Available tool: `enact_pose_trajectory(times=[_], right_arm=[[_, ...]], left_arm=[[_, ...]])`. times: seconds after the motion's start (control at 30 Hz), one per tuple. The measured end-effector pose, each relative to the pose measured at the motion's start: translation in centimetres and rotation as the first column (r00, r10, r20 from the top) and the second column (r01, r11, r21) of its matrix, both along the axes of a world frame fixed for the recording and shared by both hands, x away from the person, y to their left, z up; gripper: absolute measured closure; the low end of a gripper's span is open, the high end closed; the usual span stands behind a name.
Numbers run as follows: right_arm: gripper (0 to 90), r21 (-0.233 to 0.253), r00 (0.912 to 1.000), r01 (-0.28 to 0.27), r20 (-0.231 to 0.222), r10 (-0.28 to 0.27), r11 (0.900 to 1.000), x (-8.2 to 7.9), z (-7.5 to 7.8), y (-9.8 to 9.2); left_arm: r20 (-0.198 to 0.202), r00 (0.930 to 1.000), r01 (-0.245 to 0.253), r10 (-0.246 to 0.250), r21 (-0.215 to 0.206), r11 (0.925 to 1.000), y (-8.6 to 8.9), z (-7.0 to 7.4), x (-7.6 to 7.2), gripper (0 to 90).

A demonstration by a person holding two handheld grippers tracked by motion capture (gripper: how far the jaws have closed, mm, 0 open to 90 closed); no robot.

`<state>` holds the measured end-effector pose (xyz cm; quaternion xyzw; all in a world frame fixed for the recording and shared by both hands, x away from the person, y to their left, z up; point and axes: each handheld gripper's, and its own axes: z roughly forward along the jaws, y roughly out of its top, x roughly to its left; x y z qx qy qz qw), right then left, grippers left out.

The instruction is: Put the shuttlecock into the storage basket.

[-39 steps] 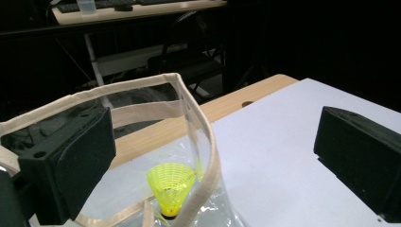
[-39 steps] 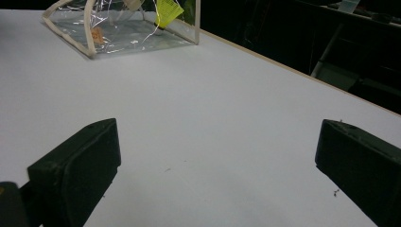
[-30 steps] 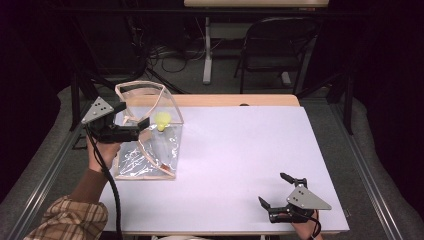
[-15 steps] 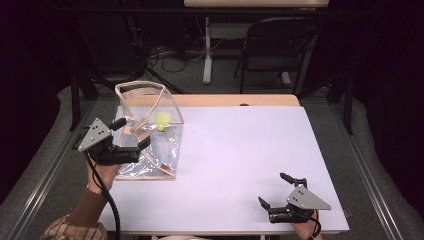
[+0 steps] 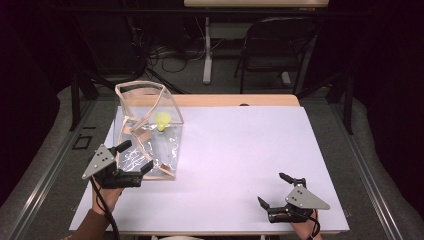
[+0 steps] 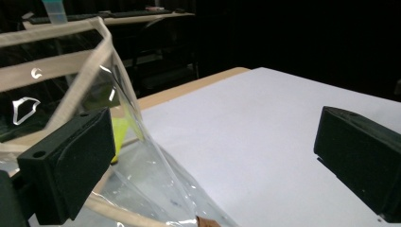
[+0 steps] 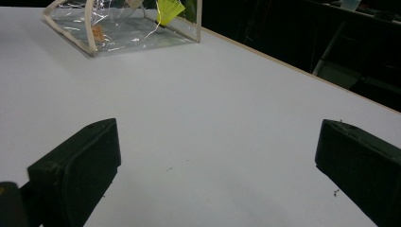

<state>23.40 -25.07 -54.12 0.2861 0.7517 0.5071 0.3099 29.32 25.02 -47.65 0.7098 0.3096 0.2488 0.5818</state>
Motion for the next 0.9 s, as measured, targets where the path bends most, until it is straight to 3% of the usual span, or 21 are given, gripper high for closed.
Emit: enact_pose_trajectory(times=[0.2, 0.5, 0.73, 0.9], right_arm=[[0.3, -0.002, 1.0000, -0.001, -0.005, 0.001, 1.000, 0.0, 0.0, 0.0], [0.3, -0.002, 1.0000, -0.007, -0.005, 0.007, 1.000, 0.0, 0.0, 0.0], [0.3, -0.003, 0.9999, -0.013, -0.006, 0.013, 1.000, -0.1, 0.0, 0.1], [0.3, -0.001, 0.9999, -0.016, -0.006, 0.016, 1.000, 0.0, 0.0, 0.1]], left_arm=[[0.020, 0.9992, 0.036, -0.036, -0.020, 0.9992, 0.0, -2.1, -1.2, 0.0], [-0.038, 0.9979, 0.053, -0.052, 0.007, 0.9986, -0.3, -5.6, -1.9, 0.0], [-0.035, 0.9984, 0.044, -0.044, -0.011, 0.9990, -0.2, -6.9, -2.3, 0.0], [-0.018, 0.9982, 0.057, -0.056, 0.043, 0.9975, -0.7, -7.0, -2.3, 0.0]])
